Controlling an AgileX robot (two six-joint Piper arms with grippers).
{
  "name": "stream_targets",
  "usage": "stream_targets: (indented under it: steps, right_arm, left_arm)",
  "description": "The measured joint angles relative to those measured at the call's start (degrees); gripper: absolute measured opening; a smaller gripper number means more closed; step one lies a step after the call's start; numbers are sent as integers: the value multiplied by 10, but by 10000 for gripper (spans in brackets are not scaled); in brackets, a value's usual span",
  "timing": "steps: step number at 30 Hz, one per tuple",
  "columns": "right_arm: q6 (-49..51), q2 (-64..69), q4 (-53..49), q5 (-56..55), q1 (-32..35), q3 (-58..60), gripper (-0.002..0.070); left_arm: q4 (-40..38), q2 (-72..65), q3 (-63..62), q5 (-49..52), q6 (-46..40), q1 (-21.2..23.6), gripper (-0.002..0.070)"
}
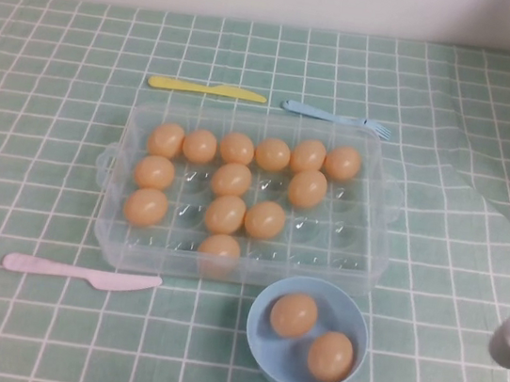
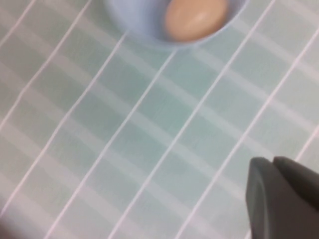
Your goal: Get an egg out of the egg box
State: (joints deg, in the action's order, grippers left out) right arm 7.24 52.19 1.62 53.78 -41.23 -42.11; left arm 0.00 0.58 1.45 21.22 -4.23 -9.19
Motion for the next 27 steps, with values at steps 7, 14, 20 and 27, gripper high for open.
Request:
stream_targets:
  steps: [7,14,20,27]
  right_arm:
    - [0,-129,-6,-286,157,211,-17]
    - [-1,-326,-6,-469,303,377,-17]
    - [0,-448,-6,-484,357,434,-18]
    - [0,-526,-10,-421,362,436,-18]
  left_arm:
    - [0,0,0,0,0,0,-5]
    - [0,0,0,0,0,0,-5]
    - [0,0,0,0,0,0,-4]
    - [0,0,0,0,0,0,-5]
